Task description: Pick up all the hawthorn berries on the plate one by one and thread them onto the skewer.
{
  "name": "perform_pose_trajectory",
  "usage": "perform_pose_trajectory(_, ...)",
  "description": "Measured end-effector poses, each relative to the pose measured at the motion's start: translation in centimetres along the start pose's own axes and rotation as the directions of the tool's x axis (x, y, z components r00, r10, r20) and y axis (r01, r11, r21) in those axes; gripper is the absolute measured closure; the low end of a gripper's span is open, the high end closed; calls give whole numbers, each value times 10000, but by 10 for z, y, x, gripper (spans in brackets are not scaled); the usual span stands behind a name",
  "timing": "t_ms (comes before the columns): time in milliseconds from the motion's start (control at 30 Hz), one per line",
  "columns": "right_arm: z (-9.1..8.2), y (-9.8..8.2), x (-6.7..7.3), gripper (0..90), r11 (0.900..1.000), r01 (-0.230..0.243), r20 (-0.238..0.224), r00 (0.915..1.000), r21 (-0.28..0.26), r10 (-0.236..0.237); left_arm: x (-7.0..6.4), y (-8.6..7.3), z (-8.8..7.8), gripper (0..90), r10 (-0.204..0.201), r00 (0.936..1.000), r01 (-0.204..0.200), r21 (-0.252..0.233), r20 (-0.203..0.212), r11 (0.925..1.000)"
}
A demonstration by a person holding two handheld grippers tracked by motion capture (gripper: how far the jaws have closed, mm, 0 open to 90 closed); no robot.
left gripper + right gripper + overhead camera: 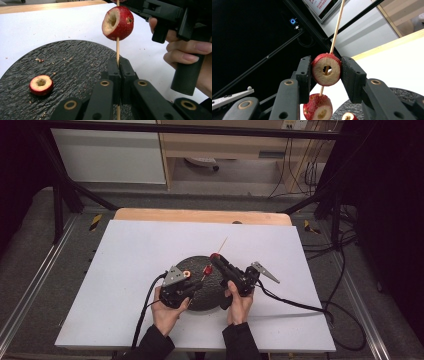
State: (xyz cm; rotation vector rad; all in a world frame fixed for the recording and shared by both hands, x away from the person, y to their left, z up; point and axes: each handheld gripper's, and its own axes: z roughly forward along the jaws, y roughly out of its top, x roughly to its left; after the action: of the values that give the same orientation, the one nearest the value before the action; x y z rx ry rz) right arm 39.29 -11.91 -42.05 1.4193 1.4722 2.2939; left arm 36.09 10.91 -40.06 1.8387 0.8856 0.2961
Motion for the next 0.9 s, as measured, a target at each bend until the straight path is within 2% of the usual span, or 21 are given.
perform_pose_trajectory(400,0,0,-1,601,9984,145,-51,9999,546,-142,1,1,-1,883,97,9999,-97,-17,55,10000)
perform_pose_trajectory(533,-3,7,1,535,9968,457,-31,9990,658,-456,3,-2,-6,884,146,9999,-146,-17,60,9999)
perform_pose_trajectory(700,-7,14,-1,405,9891,817,171,9963,1228,-844,12,-9,-14,883,133,9999,-133,192,-41,9997)
perform_pose_trajectory(833,-11,17,-7,298,9768,1060,440,9923,1862,-1161,21,-15,-22,883,141,9998,-136,331,-138,9994)
perform_pose_trajectory(900,-14,18,-10,245,9674,1243,681,9875,2208,-1424,26,-18,-27,883,147,9996,-137,424,-234,9990)
